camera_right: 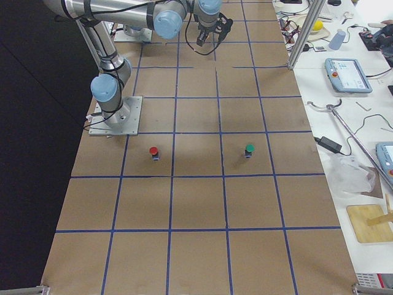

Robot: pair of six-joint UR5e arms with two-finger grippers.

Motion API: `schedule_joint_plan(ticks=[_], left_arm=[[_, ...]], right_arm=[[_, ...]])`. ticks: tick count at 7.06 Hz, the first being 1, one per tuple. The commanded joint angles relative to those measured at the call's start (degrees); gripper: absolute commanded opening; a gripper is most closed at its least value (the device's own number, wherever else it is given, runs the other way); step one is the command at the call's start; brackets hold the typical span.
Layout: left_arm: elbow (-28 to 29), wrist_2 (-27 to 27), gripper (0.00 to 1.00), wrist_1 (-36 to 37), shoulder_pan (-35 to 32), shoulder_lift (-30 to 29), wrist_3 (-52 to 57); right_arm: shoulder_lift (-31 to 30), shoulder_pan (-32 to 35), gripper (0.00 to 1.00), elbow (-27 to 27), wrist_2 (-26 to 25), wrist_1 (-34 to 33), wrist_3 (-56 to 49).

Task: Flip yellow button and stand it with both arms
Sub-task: 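Carry the button toward the right gripper while the right gripper approaches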

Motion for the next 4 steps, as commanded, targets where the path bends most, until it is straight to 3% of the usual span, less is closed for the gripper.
schedule_joint_plan(ticks=[1,4], left_arm=[[-1.2,-19.1,0.17,-1.7,-11.6,-0.9,-2.8],[-1.0,-48.3,0.17,-1.6,-29.8,-1.5,-3.3]], right_arm=[[2.0,-0.4,1.00,0.3,6.0,1.3,5.8],[4.4,0.1,1.00,1.9,6.9,1.3,6.4]])
